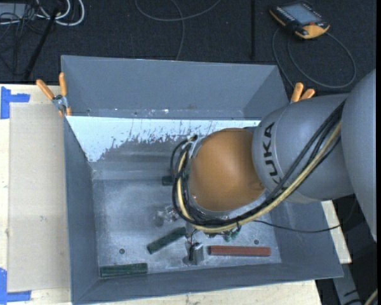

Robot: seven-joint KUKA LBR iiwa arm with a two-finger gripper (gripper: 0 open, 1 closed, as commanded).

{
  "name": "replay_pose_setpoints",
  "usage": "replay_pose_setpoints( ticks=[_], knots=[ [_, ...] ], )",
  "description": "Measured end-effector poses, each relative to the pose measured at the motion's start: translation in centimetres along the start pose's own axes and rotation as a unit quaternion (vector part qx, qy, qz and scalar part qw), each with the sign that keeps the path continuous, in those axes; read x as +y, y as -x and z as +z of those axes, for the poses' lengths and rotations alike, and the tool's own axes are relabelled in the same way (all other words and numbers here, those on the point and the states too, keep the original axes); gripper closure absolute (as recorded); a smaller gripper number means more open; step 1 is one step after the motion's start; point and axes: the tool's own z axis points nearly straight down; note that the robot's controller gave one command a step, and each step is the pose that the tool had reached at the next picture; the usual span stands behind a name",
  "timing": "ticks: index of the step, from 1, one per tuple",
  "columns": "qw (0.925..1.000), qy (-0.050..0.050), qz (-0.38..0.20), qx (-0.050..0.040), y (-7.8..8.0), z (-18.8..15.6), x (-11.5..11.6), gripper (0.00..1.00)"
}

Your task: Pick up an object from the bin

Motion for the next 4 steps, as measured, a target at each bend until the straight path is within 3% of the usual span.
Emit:
replay_pose_setpoints(
  ticks=[2,3,4],
  knots=[
    [1.0000,0.000,-0.003,-0.0003,0.0,0.0,0.0,0.00],
    [0.9993,0.000,0.037,0.0002,-0.7,-2.7,-0.7,0.00],
    [0.9899,-0.001,0.142,-0.0020,1.0,-0.5,-1.0,0.00]
  ],
)
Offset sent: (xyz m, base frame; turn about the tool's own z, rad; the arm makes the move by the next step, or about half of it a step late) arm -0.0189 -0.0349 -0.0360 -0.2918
